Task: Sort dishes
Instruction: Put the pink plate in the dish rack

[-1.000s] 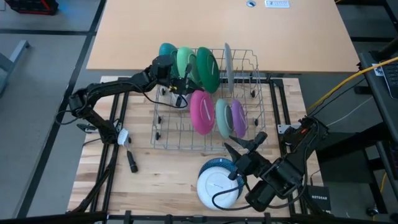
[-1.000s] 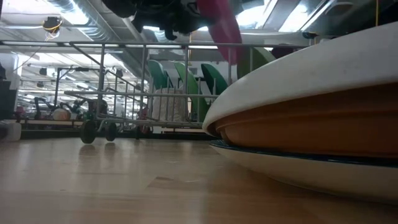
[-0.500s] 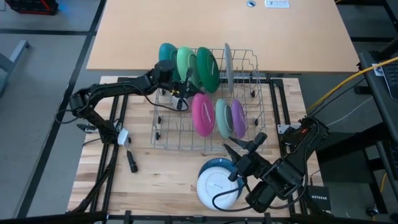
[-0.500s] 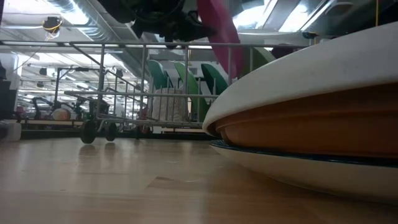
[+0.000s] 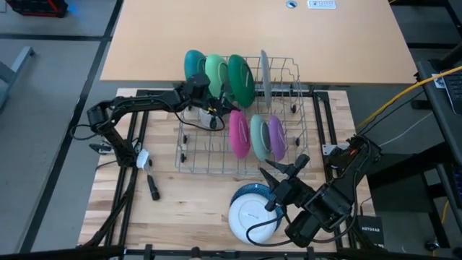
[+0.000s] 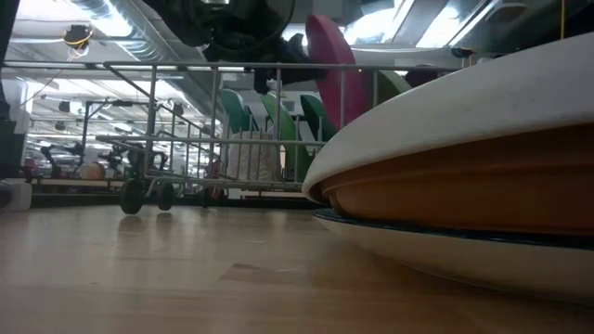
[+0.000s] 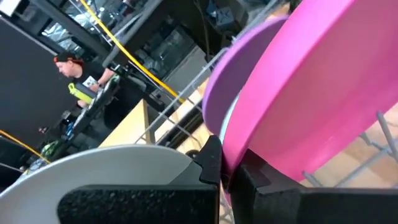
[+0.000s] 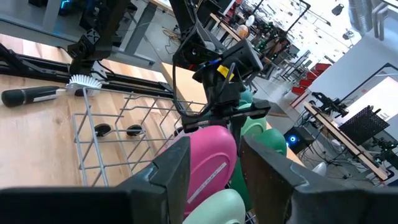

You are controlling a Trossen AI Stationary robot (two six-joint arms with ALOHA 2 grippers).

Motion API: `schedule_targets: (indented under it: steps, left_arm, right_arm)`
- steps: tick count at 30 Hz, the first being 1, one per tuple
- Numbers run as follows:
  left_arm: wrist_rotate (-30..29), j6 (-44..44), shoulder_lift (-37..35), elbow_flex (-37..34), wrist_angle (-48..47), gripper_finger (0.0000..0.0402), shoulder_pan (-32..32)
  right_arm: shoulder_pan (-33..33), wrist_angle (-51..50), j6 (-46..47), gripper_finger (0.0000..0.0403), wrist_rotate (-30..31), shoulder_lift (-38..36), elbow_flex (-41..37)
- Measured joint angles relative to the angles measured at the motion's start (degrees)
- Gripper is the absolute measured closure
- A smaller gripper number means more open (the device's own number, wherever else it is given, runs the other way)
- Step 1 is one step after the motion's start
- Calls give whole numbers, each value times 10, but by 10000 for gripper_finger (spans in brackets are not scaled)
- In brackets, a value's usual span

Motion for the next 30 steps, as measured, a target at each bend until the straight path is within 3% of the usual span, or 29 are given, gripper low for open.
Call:
schedule_targets:
  steps: [5,17,30]
  left_arm:
    - [-14,36,1,0,-31,400,1]
    - [-34,62,1,0,-87,353,1]
    - [-55,-16,-1,0,-88,252,-3]
  right_arm:
    - [0,0,0,259,-5,0,0]
    - [0,12,0,259,-11,0,0]
    - [0,27,0,259,-30,0,0]
